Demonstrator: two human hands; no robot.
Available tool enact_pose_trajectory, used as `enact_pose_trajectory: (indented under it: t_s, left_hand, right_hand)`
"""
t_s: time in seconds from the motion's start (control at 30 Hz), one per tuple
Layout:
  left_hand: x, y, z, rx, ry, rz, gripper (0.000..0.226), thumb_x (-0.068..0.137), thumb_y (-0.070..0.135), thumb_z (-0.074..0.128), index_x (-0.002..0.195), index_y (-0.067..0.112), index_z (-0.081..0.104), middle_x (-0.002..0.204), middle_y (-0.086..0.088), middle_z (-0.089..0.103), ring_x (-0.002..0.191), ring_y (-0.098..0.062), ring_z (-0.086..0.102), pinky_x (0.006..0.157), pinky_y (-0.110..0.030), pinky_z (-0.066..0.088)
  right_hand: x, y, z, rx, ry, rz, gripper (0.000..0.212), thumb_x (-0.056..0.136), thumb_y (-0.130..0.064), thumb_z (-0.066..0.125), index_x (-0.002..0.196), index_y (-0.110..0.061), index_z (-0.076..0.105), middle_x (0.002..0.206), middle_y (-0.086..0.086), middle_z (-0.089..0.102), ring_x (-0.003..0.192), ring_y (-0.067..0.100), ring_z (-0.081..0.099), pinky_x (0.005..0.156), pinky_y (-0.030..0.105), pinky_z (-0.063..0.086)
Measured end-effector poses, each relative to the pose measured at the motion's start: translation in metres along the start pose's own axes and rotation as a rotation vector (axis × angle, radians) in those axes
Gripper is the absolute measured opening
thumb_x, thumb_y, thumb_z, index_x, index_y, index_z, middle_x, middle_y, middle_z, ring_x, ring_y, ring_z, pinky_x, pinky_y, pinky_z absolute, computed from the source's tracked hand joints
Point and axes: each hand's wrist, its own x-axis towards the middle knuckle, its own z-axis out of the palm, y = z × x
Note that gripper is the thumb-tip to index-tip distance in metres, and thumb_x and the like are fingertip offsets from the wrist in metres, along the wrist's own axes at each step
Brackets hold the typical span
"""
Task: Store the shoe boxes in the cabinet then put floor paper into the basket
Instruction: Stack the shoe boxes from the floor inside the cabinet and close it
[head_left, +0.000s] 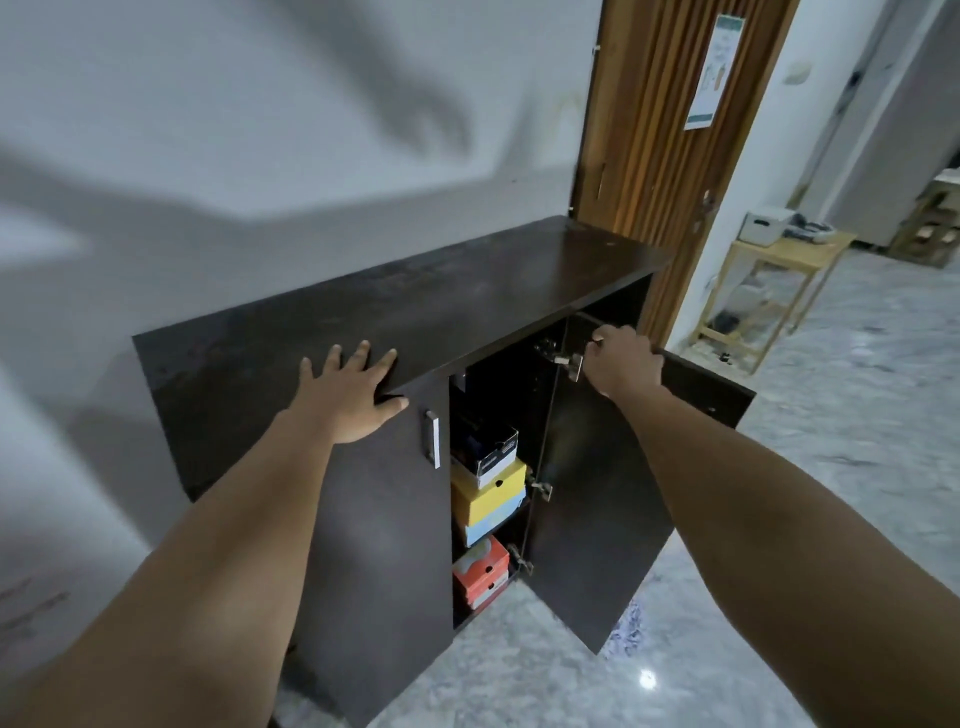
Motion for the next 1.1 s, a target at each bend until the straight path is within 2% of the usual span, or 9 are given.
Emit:
enact_pose_trajectory:
  t_s: [0.07,0.17,0.23,0.37,0.47,0.63,0.8,0.93,1.1]
  left_hand:
    - [0.015,0.008,-0.001,0.015,-0.001,0.044,0.081,0.093,0.075,0.031,0.159,0.041,-0.004,0.170,-0.001,-0.004,0.155,-0.036,0.001,0.121,-0.066,0.007]
    - [0.032,0.017,-0.001,0.013,0.005,0.061,0.086,0.092,0.074,0.036,0.159,0.040,-0.006,0.170,0.000,-0.006,0.155,-0.036,-0.001,0.121,-0.067,0.006]
    - [0.038,0.019,0.001,0.008,0.014,0.066,0.088,0.091,0.073,0.039,0.158,0.040,-0.006,0.170,0.000,-0.006,0.155,-0.036,-0.001,0.120,-0.068,0.005]
    - [0.039,0.018,0.003,-0.010,0.038,0.081,0.088,0.091,0.072,0.042,0.159,0.039,-0.002,0.170,0.000,-0.002,0.155,-0.038,0.000,0.120,-0.068,0.005]
    - [0.039,0.018,0.004,-0.012,0.049,0.089,0.088,0.091,0.073,0.041,0.159,0.038,-0.002,0.170,-0.002,-0.001,0.155,-0.039,0.001,0.119,-0.069,0.006]
    - [0.039,0.017,0.005,-0.026,0.023,0.095,0.090,0.091,0.072,0.041,0.159,0.036,-0.005,0.170,-0.003,-0.004,0.154,-0.041,-0.003,0.118,-0.071,0.005]
    - [0.038,0.018,0.003,-0.044,0.013,0.104,0.090,0.091,0.070,0.044,0.160,0.035,-0.002,0.170,-0.004,-0.004,0.154,-0.042,-0.003,0.117,-0.072,0.005]
    - [0.040,0.018,0.005,-0.074,0.018,0.089,0.092,0.088,0.070,0.046,0.159,0.037,-0.001,0.170,-0.002,-0.003,0.154,-0.041,-0.005,0.117,-0.072,0.001]
    - [0.039,0.017,0.004,-0.084,0.025,0.093,0.092,0.089,0.068,0.047,0.160,0.035,0.000,0.170,-0.005,-0.002,0.154,-0.042,-0.005,0.117,-0.071,0.000]
  right_hand:
    - [0.015,0.033,-0.017,-0.127,0.021,0.114,0.044,0.104,-0.039,0.040,0.137,-0.015,0.054,0.141,0.017,0.053,0.134,0.041,0.047,0.110,0.065,0.035]
    - [0.035,0.094,-0.023,-0.229,-0.127,0.312,0.059,0.102,-0.055,0.037,0.142,-0.013,0.050,0.148,0.018,0.050,0.140,0.043,0.043,0.115,0.073,0.023]
    - [0.033,0.125,-0.018,-0.207,-0.157,0.337,0.060,0.099,-0.057,0.037,0.140,-0.015,0.053,0.141,0.017,0.057,0.134,0.043,0.050,0.114,0.069,0.031]
    - [0.000,0.128,-0.036,-0.018,-0.131,0.278,0.048,0.109,-0.037,0.040,0.134,-0.003,0.063,0.138,0.025,0.060,0.127,0.043,0.055,0.106,0.045,0.046]
    - [-0.037,0.121,-0.034,0.304,-0.218,0.387,0.052,0.108,-0.043,0.045,0.125,0.001,0.066,0.129,0.022,0.062,0.113,0.039,0.060,0.095,0.047,0.049]
    - [-0.099,0.065,0.020,0.678,-0.272,0.291,0.020,0.105,-0.019,0.053,0.111,-0.013,0.072,0.104,0.010,0.068,0.084,0.019,0.067,0.082,0.039,0.050]
    - [-0.100,-0.022,0.091,0.581,-0.146,0.073,0.023,0.102,-0.021,0.061,0.118,-0.018,0.078,0.079,0.001,0.070,0.068,0.017,0.063,0.068,0.034,0.052]
    - [-0.090,-0.083,0.116,0.478,-0.041,0.203,0.029,0.101,-0.022,0.054,0.122,-0.017,0.074,0.105,0.013,0.076,0.097,0.034,0.072,0.089,0.046,0.059]
    - [-0.073,-0.124,0.123,0.444,-0.144,0.195,0.030,0.099,-0.016,0.052,0.123,-0.010,0.069,0.114,0.020,0.072,0.106,0.041,0.068,0.091,0.046,0.058]
